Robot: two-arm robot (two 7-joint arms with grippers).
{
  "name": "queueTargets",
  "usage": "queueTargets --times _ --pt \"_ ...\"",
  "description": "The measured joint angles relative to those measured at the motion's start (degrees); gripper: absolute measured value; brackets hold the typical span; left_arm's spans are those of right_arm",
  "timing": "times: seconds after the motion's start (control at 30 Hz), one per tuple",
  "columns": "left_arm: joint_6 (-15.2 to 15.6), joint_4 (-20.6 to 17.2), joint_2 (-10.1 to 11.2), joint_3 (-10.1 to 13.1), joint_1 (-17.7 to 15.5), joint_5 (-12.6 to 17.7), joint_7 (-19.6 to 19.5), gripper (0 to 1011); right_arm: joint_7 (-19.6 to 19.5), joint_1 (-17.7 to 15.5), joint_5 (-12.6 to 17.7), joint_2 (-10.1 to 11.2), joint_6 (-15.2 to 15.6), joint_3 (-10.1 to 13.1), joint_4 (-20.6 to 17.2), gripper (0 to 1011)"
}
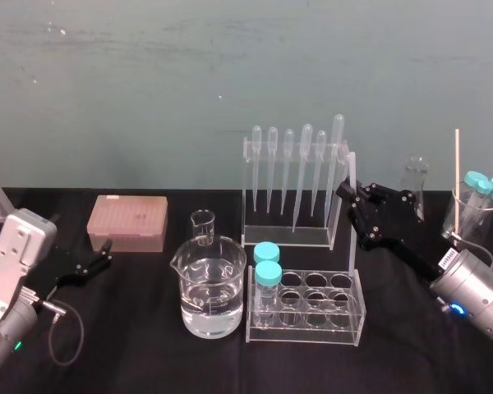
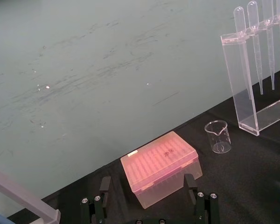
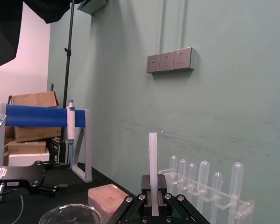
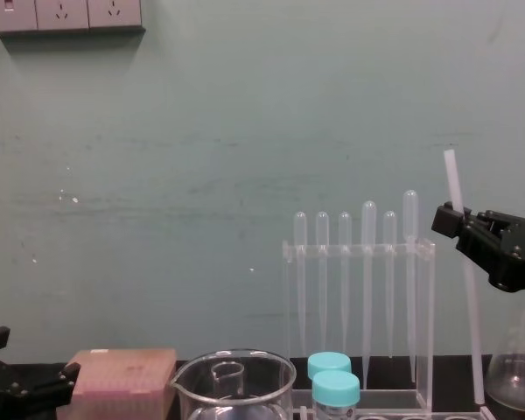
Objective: Pick up the stirring rod with one hand, then place it down.
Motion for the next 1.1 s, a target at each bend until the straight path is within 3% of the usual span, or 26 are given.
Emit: queueTargets --times 1.1 --pt "0.0 0.0 0.0 0.0 0.0 0.0 0.0 1000 3.74 0.11 -0.56 -1.49 1.13 1.58 0.47 67"
